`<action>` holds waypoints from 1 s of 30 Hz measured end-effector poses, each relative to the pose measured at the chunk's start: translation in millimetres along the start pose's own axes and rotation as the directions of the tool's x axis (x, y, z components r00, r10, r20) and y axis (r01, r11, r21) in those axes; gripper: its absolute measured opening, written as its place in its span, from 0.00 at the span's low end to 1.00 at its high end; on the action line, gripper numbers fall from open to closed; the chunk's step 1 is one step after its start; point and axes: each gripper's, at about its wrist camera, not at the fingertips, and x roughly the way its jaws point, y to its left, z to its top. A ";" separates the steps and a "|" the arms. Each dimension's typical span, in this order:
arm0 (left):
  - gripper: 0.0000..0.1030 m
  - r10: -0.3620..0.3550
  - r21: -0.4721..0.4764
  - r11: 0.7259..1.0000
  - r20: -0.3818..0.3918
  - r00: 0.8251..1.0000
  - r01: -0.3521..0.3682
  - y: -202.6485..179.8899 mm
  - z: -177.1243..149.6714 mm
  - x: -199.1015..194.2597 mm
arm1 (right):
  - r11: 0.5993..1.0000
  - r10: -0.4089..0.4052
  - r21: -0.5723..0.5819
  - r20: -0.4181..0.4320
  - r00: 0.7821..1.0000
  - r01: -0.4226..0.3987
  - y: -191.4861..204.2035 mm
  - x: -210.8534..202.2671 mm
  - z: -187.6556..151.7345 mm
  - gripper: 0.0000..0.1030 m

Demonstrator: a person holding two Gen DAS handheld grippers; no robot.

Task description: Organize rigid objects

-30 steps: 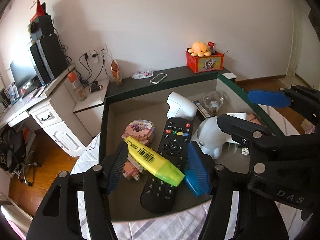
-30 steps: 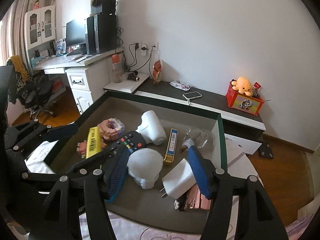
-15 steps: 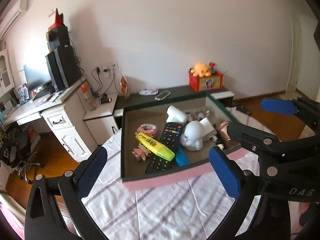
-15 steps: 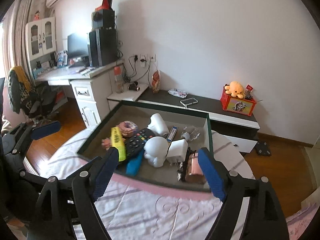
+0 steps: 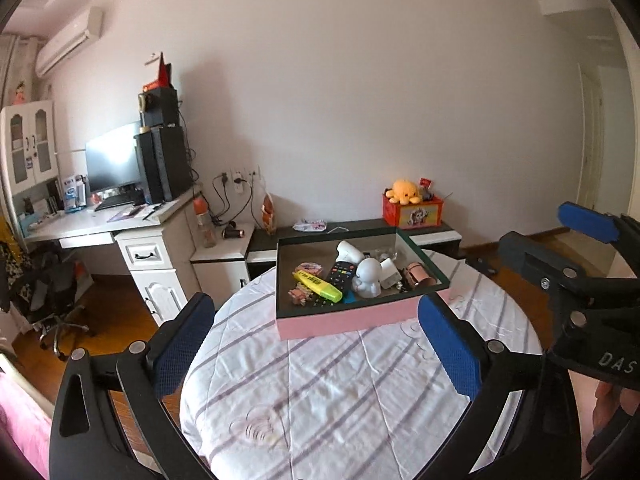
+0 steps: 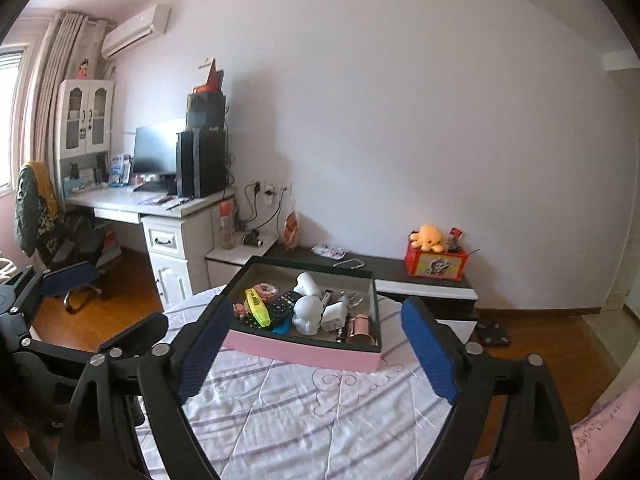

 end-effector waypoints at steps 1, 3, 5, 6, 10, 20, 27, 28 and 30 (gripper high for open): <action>1.00 0.004 0.000 1.000 0.006 1.000 -0.004 0.3 -2.5 -9.4 | 1.000 -0.016 -0.003 0.016 1.000 0.016 2.0 -9.5 -1.3 1.00; 1.00 0.011 -0.014 1.000 0.025 1.000 -0.011 2.2 -6.4 -25.0 | 0.998 -0.053 -0.019 0.057 0.997 0.054 5.5 -30.2 -2.5 1.00; 1.00 0.020 -0.029 0.999 0.038 0.999 -0.019 5.9 -8.8 -38.8 | 0.997 -0.069 -0.019 0.076 0.995 0.071 6.2 -45.5 -4.6 1.00; 1.00 0.025 -0.032 0.999 0.046 0.999 -0.023 7.0 -10.4 -46.8 | 0.997 -0.072 -0.015 0.083 0.994 0.073 6.2 -54.0 -6.3 1.00; 1.00 0.051 -0.056 0.997 0.082 0.995 -0.047 11.4 -13.9 -75.7 | 0.997 -0.075 0.007 0.092 0.993 0.074 5.9 -75.6 -11.1 1.00; 1.00 0.064 -0.040 0.998 0.169 0.984 -0.058 3.2 -22.9 -135.9 | 0.998 -0.056 0.016 0.113 0.992 0.055 18.8 -118.3 -25.3 1.00; 1.00 0.067 -0.031 0.998 0.223 0.973 -0.061 -2.3 -27.7 -170.2 | 0.998 -0.060 0.018 0.154 0.986 0.058 21.3 -151.1 -28.3 1.00; 1.00 0.070 -0.030 0.997 0.233 0.970 -0.065 -3.2 -27.7 -175.8 | 0.998 -0.060 0.018 0.160 0.985 0.058 22.8 -156.0 -28.7 1.00; 1.00 0.067 -0.028 0.998 0.252 0.965 -0.062 -3.1 -29.5 -185.7 | 0.998 -0.062 0.017 0.171 0.983 0.060 23.4 -164.2 -28.7 1.00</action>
